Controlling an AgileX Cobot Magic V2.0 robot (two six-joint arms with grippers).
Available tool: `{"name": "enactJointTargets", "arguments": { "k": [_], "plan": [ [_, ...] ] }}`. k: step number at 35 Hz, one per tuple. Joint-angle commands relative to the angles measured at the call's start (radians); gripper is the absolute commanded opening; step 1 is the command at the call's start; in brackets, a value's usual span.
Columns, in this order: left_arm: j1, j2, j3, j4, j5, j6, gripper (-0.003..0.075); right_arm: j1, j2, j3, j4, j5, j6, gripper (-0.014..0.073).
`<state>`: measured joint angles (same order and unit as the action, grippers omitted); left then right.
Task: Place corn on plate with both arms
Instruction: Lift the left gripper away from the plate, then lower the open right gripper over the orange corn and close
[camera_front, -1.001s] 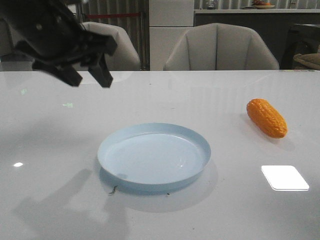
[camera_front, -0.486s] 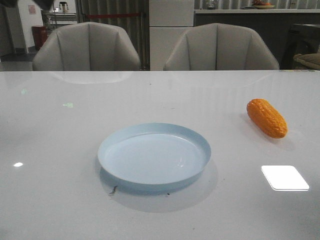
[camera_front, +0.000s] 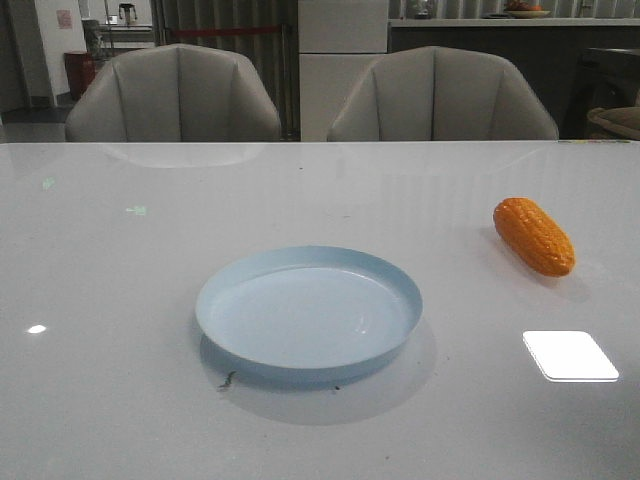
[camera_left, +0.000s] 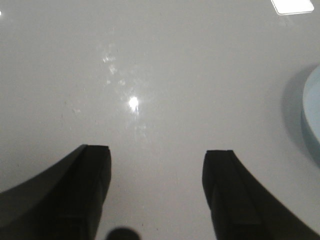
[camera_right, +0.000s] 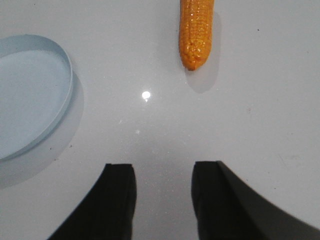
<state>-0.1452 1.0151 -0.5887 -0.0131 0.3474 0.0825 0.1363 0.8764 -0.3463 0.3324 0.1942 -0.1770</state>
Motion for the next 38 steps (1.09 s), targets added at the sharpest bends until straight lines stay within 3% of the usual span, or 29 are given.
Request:
{"name": "enactJointTargets", "arguments": {
  "k": [1, 4, 10, 14, 26, 38],
  "plan": [
    [0.002, -0.030, 0.049, -0.007, -0.140, -0.009, 0.0462, -0.003, -0.003, -0.050, 0.003, -0.052, -0.008, 0.0395],
    [0.002, -0.040, 0.096, -0.029, -0.180, -0.009, 0.0462, -0.003, 0.017, -0.103, -0.031, -0.020, -0.009, 0.0411],
    [0.002, -0.044, 0.102, -0.052, -0.181, -0.009, 0.0462, -0.003, 0.146, -0.302, -0.053, 0.021, -0.009, 0.0567],
    [0.002, -0.044, 0.102, -0.066, -0.180, -0.009, 0.0462, -0.005, 0.266, -0.447, -0.053, 0.061, -0.009, 0.0570],
    [0.002, -0.044, 0.101, -0.086, -0.162, -0.009, 0.0461, -0.092, 0.708, -0.935, -0.053, 0.378, 0.039, 0.0546],
    [0.002, -0.044, 0.101, -0.086, -0.160, -0.009, 0.0461, -0.098, 0.974, -1.206, -0.158, 0.568, 0.085, 0.0542]
  ]
}}
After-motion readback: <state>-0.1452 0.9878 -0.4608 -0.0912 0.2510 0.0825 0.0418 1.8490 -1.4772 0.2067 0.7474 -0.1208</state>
